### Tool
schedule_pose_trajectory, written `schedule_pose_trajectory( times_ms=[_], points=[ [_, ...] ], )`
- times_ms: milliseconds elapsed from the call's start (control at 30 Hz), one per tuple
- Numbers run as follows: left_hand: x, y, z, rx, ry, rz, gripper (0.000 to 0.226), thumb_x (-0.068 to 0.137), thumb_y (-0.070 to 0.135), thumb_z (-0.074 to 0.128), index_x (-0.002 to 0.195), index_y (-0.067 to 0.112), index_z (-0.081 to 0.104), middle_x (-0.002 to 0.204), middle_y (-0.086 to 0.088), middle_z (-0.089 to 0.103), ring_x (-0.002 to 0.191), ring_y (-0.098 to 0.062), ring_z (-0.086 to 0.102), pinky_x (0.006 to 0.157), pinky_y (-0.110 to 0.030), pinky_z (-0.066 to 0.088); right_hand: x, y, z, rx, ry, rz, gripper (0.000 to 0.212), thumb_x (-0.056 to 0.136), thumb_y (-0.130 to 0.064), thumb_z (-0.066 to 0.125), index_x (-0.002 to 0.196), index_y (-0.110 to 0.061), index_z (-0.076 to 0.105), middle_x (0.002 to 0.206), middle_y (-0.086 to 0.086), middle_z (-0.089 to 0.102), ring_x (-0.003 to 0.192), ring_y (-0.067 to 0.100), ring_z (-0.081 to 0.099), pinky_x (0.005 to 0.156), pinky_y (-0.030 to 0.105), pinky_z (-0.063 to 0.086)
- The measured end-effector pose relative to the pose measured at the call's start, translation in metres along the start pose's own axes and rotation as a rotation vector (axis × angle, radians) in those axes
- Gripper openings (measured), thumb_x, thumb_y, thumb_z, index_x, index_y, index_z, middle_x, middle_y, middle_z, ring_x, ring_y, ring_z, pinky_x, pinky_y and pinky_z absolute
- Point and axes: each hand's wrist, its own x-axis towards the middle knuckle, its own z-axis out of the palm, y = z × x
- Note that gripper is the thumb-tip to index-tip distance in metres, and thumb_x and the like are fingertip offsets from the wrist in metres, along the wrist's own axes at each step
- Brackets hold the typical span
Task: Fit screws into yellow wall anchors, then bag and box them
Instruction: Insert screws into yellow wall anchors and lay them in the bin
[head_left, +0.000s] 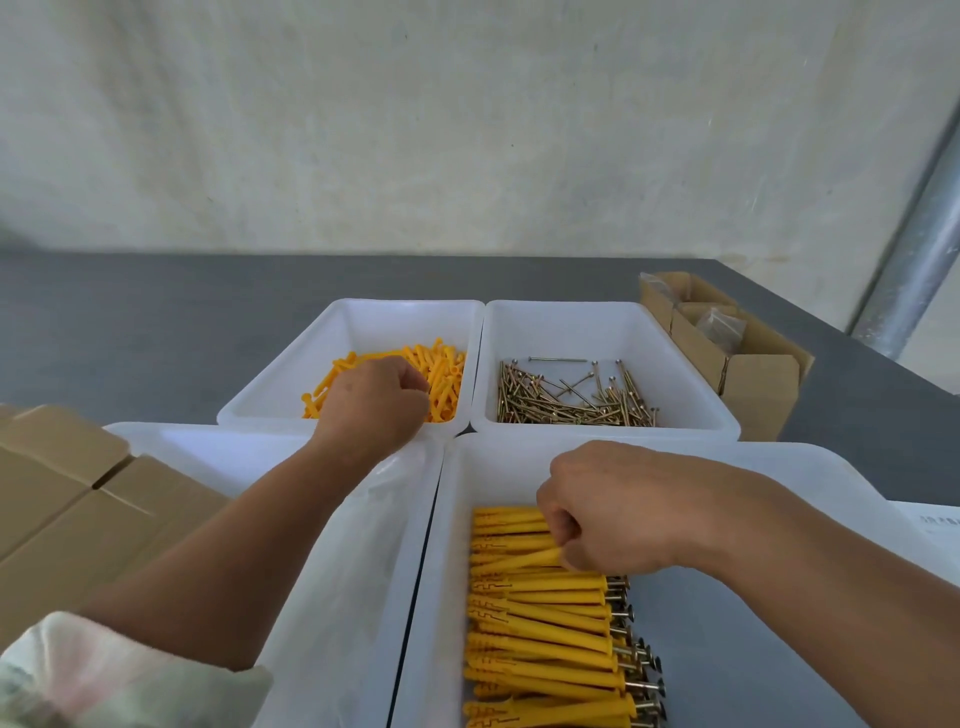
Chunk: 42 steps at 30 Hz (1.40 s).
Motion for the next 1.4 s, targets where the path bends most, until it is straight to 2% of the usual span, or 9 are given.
schedule_pose_trajectory(
  times_ms=[333,500,567,633,733,900,1033,1167,1400],
  points=[
    [-0.002,-0.001,0.009,0.477,-0.214,0.137,0.034,0.101,0.023,0.032,0.112,0.019,0.064,0.113,0.000,0.062,0.105,-0.023,0.055,0.081,-0.033,0.044,0.022,0.050,-0.002,0.229,0.580,0.241,0.027,0.099,-0.043,0.039,0.085,-0.029,0.057,0.088,-0.009,0.048,0.084,0.013,0.051,0.073,0.033,0.043],
    [0.000,-0.003,0.007,0.541,-0.274,0.157,0.034,0.101,0.026,0.027,0.082,0.018,0.053,0.084,0.003,0.052,0.096,-0.024,0.053,0.077,-0.034,0.043,0.034,0.075,0.013,0.347,0.418,0.387,0.045,0.099,-0.058,0.019,0.075,-0.032,0.046,0.083,-0.005,0.052,0.088,0.021,0.053,0.072,0.036,0.040],
    [0.002,-0.003,0.008,0.531,-0.286,0.157,0.036,0.100,0.027,0.026,0.070,0.019,0.045,0.075,0.004,0.047,0.089,-0.023,0.051,0.072,-0.032,0.039,0.038,0.077,0.014,0.358,0.339,0.427,0.059,0.096,-0.066,0.010,0.107,-0.034,0.059,0.115,-0.003,0.062,0.111,0.025,0.054,0.087,0.040,0.042],
    [0.003,-0.005,0.008,0.529,-0.289,0.178,0.037,0.100,0.027,0.026,0.068,0.019,0.042,0.073,0.003,0.046,0.085,-0.022,0.051,0.070,-0.031,0.038,0.043,0.078,0.013,0.332,0.273,0.459,0.069,0.093,-0.072,0.006,0.140,-0.039,0.044,0.146,-0.002,0.048,0.133,0.027,0.043,0.098,0.044,0.036],
    [0.002,-0.006,0.007,0.535,-0.278,0.220,0.037,0.101,0.029,0.026,0.073,0.018,0.047,0.075,0.004,0.050,0.084,-0.020,0.052,0.068,-0.031,0.038,0.047,0.080,0.012,0.297,0.218,0.445,0.071,0.091,-0.075,0.005,0.146,-0.042,0.034,0.153,-0.003,0.040,0.139,0.025,0.037,0.102,0.044,0.035],
    [0.002,-0.011,0.007,0.530,-0.247,0.258,0.032,0.102,0.042,0.023,0.100,0.026,0.051,0.088,0.002,0.058,0.083,-0.019,0.052,0.064,-0.030,0.036,0.048,0.081,0.013,0.274,0.201,0.414,0.067,0.092,-0.072,0.004,0.139,-0.045,0.043,0.150,-0.004,0.044,0.135,0.024,0.040,0.103,0.045,0.038],
    [0.001,-0.010,0.004,0.499,-0.320,0.280,0.040,0.102,0.044,0.019,0.130,0.042,0.048,0.121,0.006,0.062,0.108,-0.021,0.055,0.087,-0.036,0.047,0.048,0.079,0.012,0.258,0.185,0.424,0.076,0.091,-0.073,0.003,0.132,-0.037,0.055,0.138,0.000,0.054,0.128,0.024,0.046,0.100,0.043,0.040],
    [0.001,-0.009,0.003,0.501,-0.370,0.277,0.048,0.102,0.044,0.019,0.115,0.030,0.063,0.122,0.006,0.064,0.113,-0.020,0.053,0.095,-0.044,0.046,0.047,0.079,0.013,0.254,0.228,0.402,0.059,0.092,-0.072,0.006,0.071,-0.036,0.049,0.087,-0.006,0.057,0.090,0.016,0.053,0.079,0.036,0.043],
    [0.000,-0.009,0.004,0.474,-0.334,0.291,0.046,0.101,0.043,0.023,0.095,0.022,0.063,0.100,0.002,0.064,0.097,-0.020,0.056,0.088,-0.043,0.049,0.044,0.081,0.015,0.262,0.296,0.346,0.050,0.096,-0.066,0.015,0.061,-0.037,0.035,0.068,-0.008,0.045,0.065,0.006,0.042,0.058,0.028,0.030]
  ],
)
